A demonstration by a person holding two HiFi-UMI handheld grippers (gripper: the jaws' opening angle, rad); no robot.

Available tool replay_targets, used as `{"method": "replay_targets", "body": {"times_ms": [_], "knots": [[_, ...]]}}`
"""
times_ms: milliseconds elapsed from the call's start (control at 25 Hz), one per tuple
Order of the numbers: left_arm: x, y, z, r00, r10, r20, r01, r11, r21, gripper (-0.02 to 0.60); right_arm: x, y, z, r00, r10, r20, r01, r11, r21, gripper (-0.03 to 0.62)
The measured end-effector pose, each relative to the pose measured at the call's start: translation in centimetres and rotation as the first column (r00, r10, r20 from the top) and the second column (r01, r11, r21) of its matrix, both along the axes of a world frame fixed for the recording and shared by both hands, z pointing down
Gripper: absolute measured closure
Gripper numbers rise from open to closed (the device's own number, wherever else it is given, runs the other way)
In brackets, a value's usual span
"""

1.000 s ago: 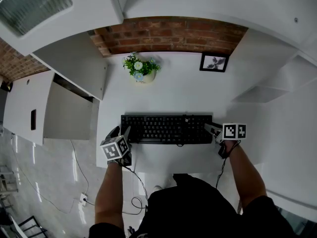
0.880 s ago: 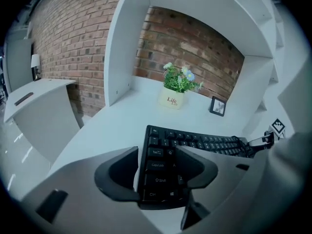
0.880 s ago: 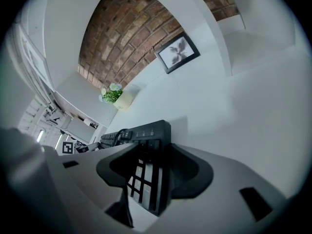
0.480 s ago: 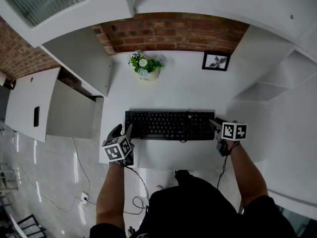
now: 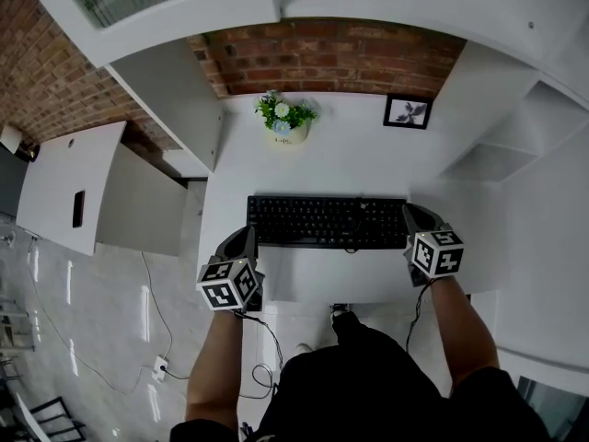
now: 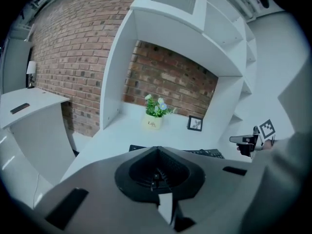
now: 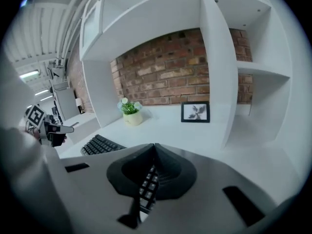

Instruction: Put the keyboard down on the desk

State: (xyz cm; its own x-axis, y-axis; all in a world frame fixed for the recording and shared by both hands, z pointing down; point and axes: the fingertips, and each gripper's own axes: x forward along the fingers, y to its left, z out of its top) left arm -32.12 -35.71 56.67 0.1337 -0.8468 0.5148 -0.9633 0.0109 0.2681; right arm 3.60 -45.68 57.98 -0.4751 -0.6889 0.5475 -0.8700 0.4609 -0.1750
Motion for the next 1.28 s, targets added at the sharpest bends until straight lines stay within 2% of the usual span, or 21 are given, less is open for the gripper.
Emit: {"method": "replay_targets", "body": {"times_ms": [240, 400, 840, 1080, 1280], "knots": [[2.0, 3.4, -4.7, 0.995, 0.093, 0.043, -0.098, 0.988, 0.118, 0.563, -4.0, 4.8, -4.3, 0.995, -0.074, 0.074, 0.068, 0.995, 0.077, 0.576], [2.8, 6.8, -6.3, 0.988, 0.135, 0.072, -0.144, 0.977, 0.155, 0.563, -6.0, 8.8, -6.9, 0.989, -0.097, 0.115, 0.084, 0.990, 0.116, 0.576], [4.8, 18.8, -9.0, 0.974, 0.222, 0.053, -0.228, 0.958, 0.176, 0.565, -7.8, 22.2, -11.9, 0.982, -0.079, 0.170, 0.046, 0.981, 0.187, 0.577], [6.6, 23.5, -9.4, 0.966, 0.256, 0.032, -0.257, 0.945, 0.201, 0.565, -7.0, 28.6, -13.2, 0.983, -0.063, 0.173, 0.028, 0.979, 0.202, 0.576], [8.2, 26.7, -10.5, 0.961, 0.272, 0.049, -0.276, 0.945, 0.178, 0.565, -6.0, 32.0, -14.5, 0.979, -0.050, 0.200, 0.008, 0.979, 0.204, 0.577]]}}
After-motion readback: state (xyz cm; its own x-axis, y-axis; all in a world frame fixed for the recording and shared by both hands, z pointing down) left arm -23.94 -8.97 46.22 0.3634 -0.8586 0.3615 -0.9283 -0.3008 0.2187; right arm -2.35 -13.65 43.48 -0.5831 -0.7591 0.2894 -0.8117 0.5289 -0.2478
